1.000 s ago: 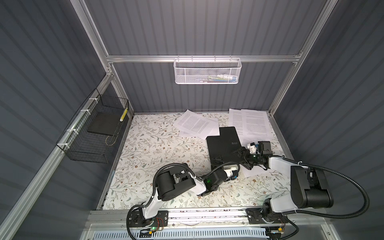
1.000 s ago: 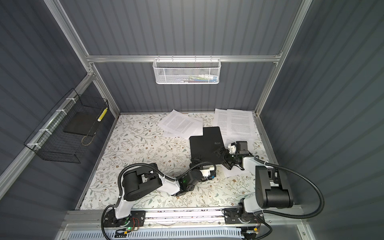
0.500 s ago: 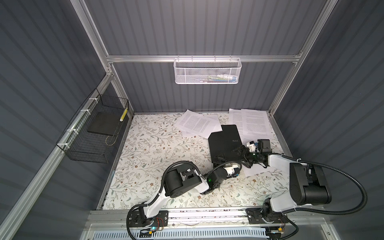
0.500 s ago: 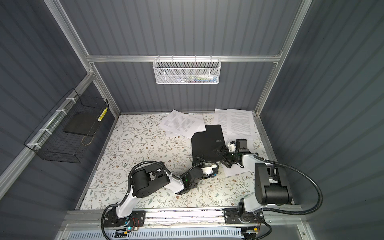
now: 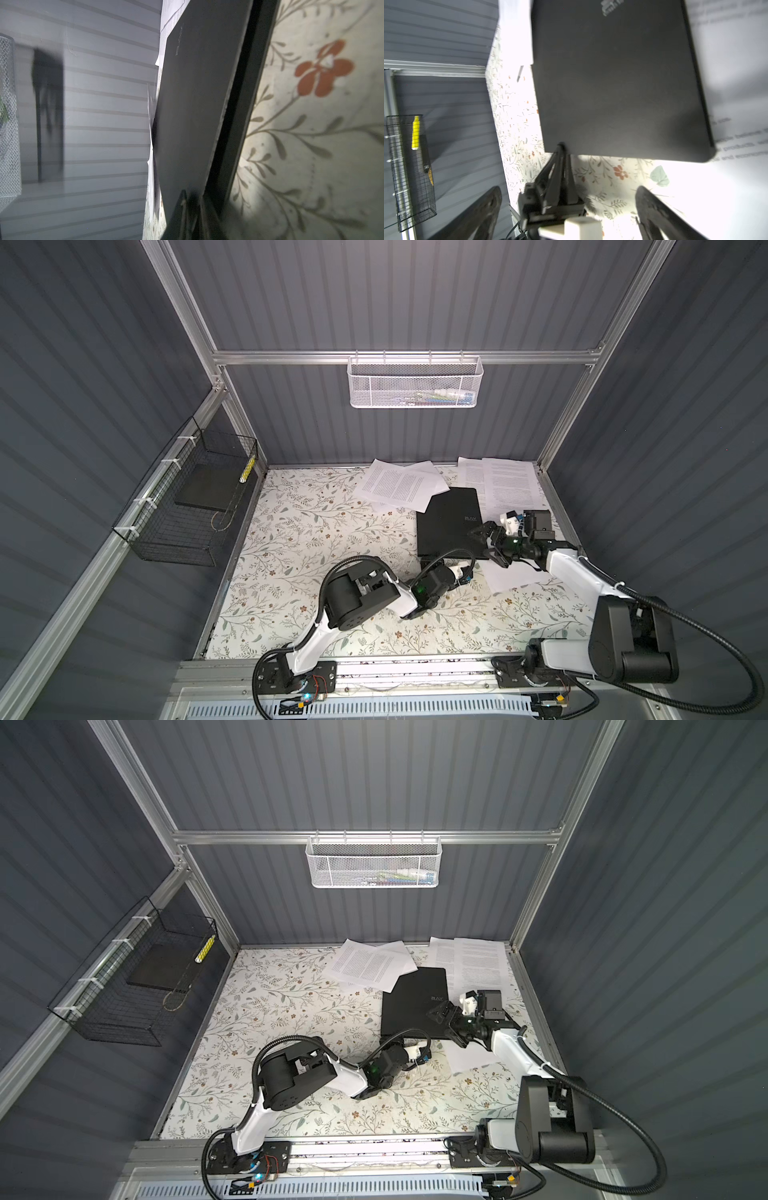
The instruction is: Put the files into the folder
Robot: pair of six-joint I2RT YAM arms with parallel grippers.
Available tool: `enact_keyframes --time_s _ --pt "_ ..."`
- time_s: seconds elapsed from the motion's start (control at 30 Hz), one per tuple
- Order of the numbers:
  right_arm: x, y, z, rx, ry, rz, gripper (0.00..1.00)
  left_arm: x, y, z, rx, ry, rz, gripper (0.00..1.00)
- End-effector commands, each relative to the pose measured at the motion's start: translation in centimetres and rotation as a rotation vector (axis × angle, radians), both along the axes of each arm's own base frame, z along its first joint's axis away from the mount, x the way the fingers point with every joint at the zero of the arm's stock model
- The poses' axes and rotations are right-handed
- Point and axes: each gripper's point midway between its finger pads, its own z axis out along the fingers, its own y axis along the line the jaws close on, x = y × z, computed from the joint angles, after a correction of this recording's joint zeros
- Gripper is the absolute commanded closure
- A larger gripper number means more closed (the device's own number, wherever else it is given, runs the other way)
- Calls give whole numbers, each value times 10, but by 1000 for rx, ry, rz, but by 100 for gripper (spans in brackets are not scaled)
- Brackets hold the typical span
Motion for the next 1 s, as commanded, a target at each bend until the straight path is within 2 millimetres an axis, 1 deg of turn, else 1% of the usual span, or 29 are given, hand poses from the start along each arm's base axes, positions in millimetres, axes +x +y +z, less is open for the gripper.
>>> enact_keyframes --time_s 0.0,0.03,0.17,0.23,0.33,0.43,0.5,0.6,0.67,0.73,0.83,0.97 --pt "-8 -6 15 -44 -1 -7 1 15 8 18 -129 21 96 97" --pt "-10 -7 22 -53 -12 -13 1 15 8 23 -156 31 104 100" --pt "-17 -15 40 -95 -45 -46 1 11 14 44 -265 73 139 100" --pt "-19 -20 41 -127 -42 -65 1 7 20 58 -322 89 158 100" --pt "-17 -28 40 -171 -37 -93 1 -2 28 73 -391 132 168 100" --pt "-7 -27 40 -163 -33 -85 1 -15 34 80 -411 146 163 100" --pt "3 -21 43 -137 -33 -58 1 -25 36 82 -411 151 146 100" --pt "21 -13 56 -77 -71 -36 1 -34 39 83 -409 151 137 100" --pt "32 -8 65 -35 -100 -31 1 -38 41 83 -406 148 137 100" --pt "41 -2 71 18 -111 -25 1 -42 43 81 -399 150 132 100" --pt "50 4 75 91 -118 -21 1 -44 47 79 -404 153 134 100" --pt "59 5 79 138 -146 -45 1 -46 48 77 -413 160 131 100"
